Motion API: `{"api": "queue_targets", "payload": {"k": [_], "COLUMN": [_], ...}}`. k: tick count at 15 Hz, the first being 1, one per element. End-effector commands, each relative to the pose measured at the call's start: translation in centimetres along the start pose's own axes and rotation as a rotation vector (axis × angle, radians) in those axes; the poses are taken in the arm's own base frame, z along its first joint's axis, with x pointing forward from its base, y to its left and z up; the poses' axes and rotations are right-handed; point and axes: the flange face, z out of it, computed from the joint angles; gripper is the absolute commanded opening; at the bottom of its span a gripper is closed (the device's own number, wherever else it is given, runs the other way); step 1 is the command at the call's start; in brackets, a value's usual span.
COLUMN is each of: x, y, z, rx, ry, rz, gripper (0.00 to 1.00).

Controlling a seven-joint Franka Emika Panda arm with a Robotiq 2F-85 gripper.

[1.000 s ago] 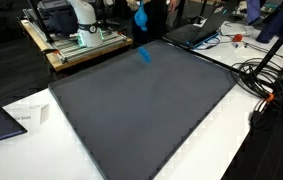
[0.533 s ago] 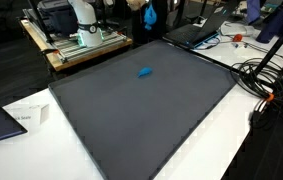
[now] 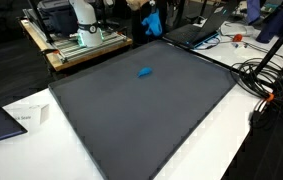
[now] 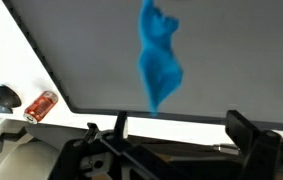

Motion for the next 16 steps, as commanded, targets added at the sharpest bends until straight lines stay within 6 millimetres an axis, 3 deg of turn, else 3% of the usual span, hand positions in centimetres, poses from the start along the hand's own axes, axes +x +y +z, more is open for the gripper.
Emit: {"api": "queue_targets", "payload": {"k": [1,4,7,10,12,16], "x": [-0.4,-0.6,0.3,1.3,2.0,2.9], "y": [0.3,0.1,-0.6,-1.0,-1.5,-0.3], "z": [1.0,2.1,1.1,-0.5,0.4,0.7], "rx": [-0.082,-0.117,-0.068,0.044,0.094,0.171], "ry": [-0.028,-0.049,-0.045,-0.067,-0.066,-0.102], "rz": [-0.157,-0.267,-0.284,-0.171,-0.061,0.106], "gripper": [1.0,1.0,1.0,1.0,1.0,1.0]}}
